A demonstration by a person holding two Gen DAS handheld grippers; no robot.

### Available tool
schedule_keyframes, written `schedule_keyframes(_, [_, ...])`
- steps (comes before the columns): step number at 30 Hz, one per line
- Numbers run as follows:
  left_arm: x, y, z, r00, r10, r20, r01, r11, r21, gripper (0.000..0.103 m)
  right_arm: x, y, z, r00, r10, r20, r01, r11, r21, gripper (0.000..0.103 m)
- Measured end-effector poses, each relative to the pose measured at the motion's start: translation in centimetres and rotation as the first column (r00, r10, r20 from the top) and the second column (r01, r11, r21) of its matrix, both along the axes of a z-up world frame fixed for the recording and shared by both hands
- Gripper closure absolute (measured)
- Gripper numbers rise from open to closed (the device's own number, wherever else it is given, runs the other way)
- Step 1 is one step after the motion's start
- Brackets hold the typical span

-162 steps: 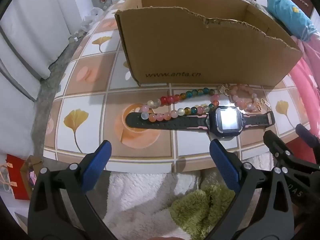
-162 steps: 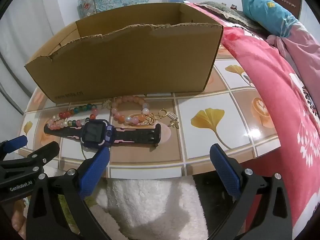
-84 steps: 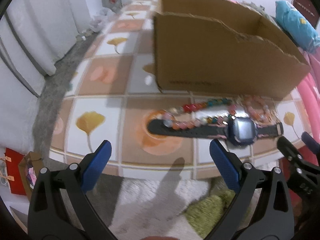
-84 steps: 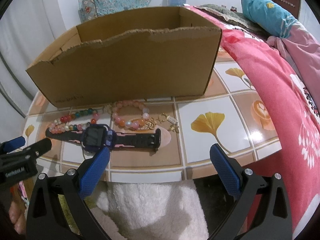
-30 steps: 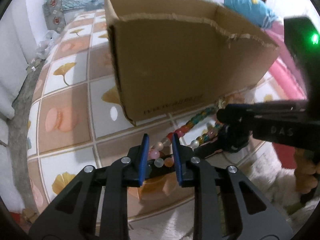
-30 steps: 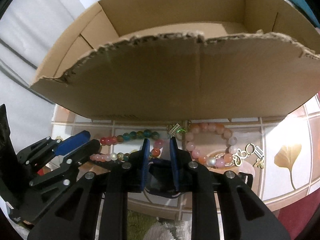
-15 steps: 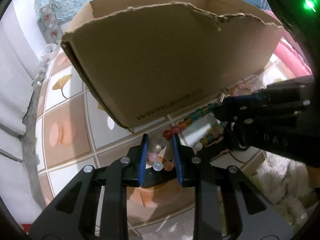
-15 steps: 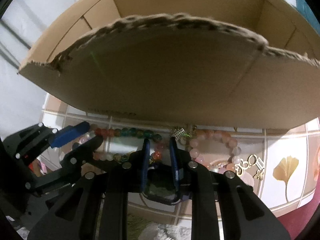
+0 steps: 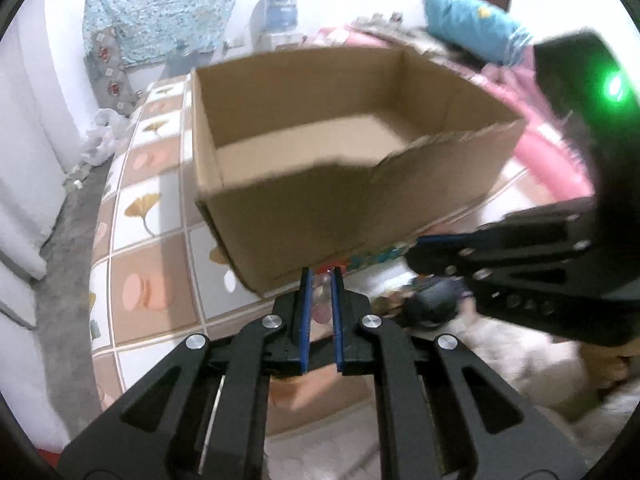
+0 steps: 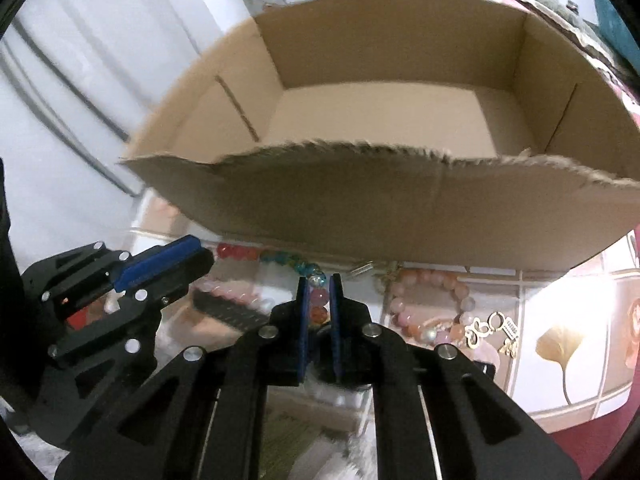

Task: Organize jewelry
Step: 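Lift the bead bracelet with the left gripper and drop it into the box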

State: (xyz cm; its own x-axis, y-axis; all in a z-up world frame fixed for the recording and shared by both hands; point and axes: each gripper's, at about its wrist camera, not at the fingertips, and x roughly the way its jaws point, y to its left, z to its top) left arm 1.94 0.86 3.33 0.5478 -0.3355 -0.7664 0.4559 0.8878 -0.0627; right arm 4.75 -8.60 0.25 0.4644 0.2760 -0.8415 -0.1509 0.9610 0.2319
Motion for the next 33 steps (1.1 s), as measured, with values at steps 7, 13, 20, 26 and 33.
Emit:
schedule_keyframes(7, [-2.2, -0.2, 7.8, 0.987, -0.048, 0.154, 0.059, 0.996, -0.065, 0.095, -0.6, -1.6, 7.4, 0.986, 0.059, 0.155, -0.065, 0.997, 0.036, 0.093])
schedule_keyframes(13, [3.8, -0.8, 11.4, 0.968, -0.026, 0.249, 0.046, 0.996, -0.073, 0.095, 6.1, -4.2, 9.8, 0.983, 0.086, 0.160, -0.104, 0.989, 0.106, 0.093])
schedule_keyframes(20, [15.5, -1.2, 6.9, 0.998, 0.029, 0.056, -0.028, 1.000, -0.005, 0.095, 16.3, -6.1, 6.2, 0.992, 0.103, -0.068, -0.087, 0.973, 0.216, 0.093])
schedule_keyframes(26, [20.4, -1.6, 3.2, 0.996, 0.077, -0.048, -0.072, 0.993, 0.098, 0.095, 22.5, -5.1, 1.9, 0.968, 0.112, -0.227, -0.065, 0.977, 0.204, 0.093])
schedule_keyframes(33, [21.0, -1.1, 3.0, 0.994, 0.101, -0.051, -0.095, 0.990, 0.108, 0.088, 25.0, -4.1, 0.7, 0.962, 0.098, -0.254, -0.055, 0.984, 0.169, 0.092])
